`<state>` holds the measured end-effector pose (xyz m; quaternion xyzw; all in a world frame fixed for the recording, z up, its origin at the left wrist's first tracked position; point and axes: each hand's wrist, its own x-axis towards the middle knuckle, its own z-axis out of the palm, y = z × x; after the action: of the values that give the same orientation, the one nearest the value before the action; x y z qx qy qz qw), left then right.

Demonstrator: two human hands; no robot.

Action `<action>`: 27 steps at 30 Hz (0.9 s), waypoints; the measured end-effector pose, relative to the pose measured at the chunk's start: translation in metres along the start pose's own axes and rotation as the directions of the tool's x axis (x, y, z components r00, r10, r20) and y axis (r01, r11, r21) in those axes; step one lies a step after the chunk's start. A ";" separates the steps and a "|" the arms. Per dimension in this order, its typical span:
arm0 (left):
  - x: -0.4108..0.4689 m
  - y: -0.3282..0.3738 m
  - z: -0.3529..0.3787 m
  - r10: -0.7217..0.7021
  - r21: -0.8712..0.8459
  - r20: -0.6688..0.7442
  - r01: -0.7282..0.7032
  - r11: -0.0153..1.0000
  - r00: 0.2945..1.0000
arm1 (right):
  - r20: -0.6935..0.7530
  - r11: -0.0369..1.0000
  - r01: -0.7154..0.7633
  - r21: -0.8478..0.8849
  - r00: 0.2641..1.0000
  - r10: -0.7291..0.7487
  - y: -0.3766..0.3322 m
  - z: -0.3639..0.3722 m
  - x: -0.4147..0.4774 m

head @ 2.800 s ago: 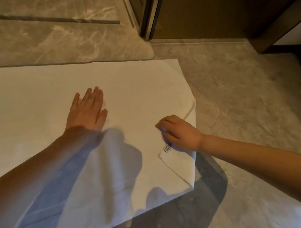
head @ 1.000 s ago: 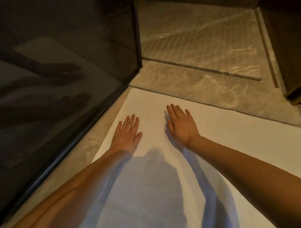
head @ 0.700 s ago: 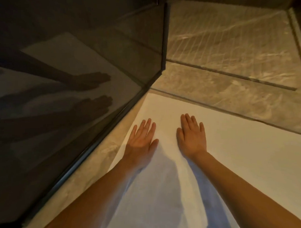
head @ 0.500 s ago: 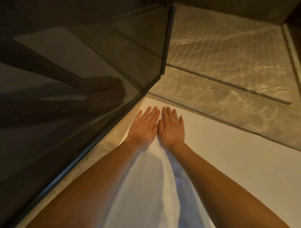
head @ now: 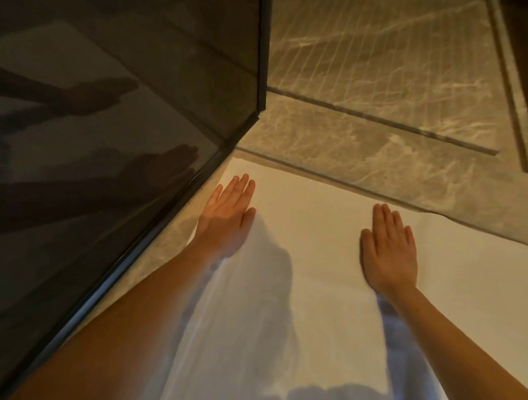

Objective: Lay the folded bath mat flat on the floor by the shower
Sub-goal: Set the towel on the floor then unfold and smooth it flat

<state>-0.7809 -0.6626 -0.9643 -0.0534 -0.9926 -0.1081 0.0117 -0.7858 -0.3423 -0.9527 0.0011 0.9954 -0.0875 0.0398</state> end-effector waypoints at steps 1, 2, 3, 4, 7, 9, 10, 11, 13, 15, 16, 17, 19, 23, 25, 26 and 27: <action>0.000 0.000 -0.001 -0.007 0.005 0.007 0.007 1.000 1.000 | 0.002 1.000 -0.002 0.001 1.000 0.002 0.002 0.000 -0.001; 0.001 0.000 -0.002 -0.022 0.006 0.015 0.022 1.000 1.000 | 0.006 1.000 0.000 0.002 1.000 0.000 0.001 0.000 -0.001; 0.001 0.003 -0.003 -0.046 0.006 0.020 0.045 0.999 0.999 | 0.012 1.000 -0.003 0.004 1.000 0.003 -0.001 0.000 0.000; 0.002 0.011 -0.004 -0.073 0.013 0.023 0.073 0.997 0.997 | 0.015 1.000 -0.008 0.002 1.000 0.008 -0.002 0.000 0.000; -0.010 0.067 0.004 0.072 0.029 0.025 -0.072 0.997 0.997 | 0.020 1.000 -0.010 0.000 1.000 0.010 0.000 0.000 0.001; -0.032 0.095 0.014 0.241 -0.003 0.102 -0.242 0.970 0.965 | 0.025 1.000 -0.008 0.010 1.000 0.007 0.001 0.000 0.000; -0.041 0.091 0.015 0.266 -0.021 0.121 -0.266 0.964 0.956 | 0.023 1.000 -0.005 0.013 1.000 0.005 0.001 0.000 -0.001; -0.046 0.076 0.013 0.249 -0.041 0.116 -0.246 0.968 0.962 | 0.024 1.000 -0.006 0.018 1.000 0.005 0.001 0.000 -0.001; -0.058 0.035 0.006 0.146 -0.061 0.072 -0.142 0.988 0.987 | 0.029 1.000 -0.014 0.023 0.999 0.013 0.001 -0.001 0.001; -0.071 0.000 -0.003 0.049 -0.018 0.052 -0.048 0.999 0.997 | 0.032 1.000 -0.011 0.015 0.999 0.011 0.001 0.000 0.000; -0.076 -0.008 -0.005 0.026 0.001 0.069 -0.026 1.000 0.997 | 0.032 1.000 -0.003 0.014 0.999 0.002 0.001 0.000 -0.001; -0.077 -0.011 -0.005 0.018 0.010 0.080 -0.019 1.000 0.997 | 0.032 1.000 0.005 0.016 0.999 -0.005 0.001 -0.001 -0.001; -0.078 -0.008 -0.006 0.021 0.014 0.074 -0.022 1.000 0.997 | 0.041 1.000 -0.009 0.002 0.999 0.009 0.000 -0.005 0.001; -0.078 -0.007 -0.011 0.028 -0.005 0.079 -0.028 1.000 0.996 | -0.003 0.986 -0.154 0.068 0.988 0.155 -0.055 -0.007 -0.009; -0.076 -0.006 -0.010 0.038 -0.002 0.073 -0.038 0.999 0.997 | 0.001 0.985 -0.029 0.172 1.000 0.029 -0.126 0.008 -0.028; -0.075 -0.006 -0.009 0.045 0.005 0.072 -0.045 0.999 0.996 | 0.026 0.975 0.046 0.218 0.998 -0.052 -0.163 0.018 -0.040; -0.076 -0.006 -0.009 0.042 0.022 0.074 -0.044 0.999 0.996 | 0.036 0.965 0.094 0.245 0.994 -0.106 -0.193 0.028 -0.053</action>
<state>-0.7063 -0.6777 -0.9596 -0.0784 -0.9922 -0.0940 -0.0217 -0.7322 -0.5374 -0.9426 -0.0465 0.9747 -0.2103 0.0591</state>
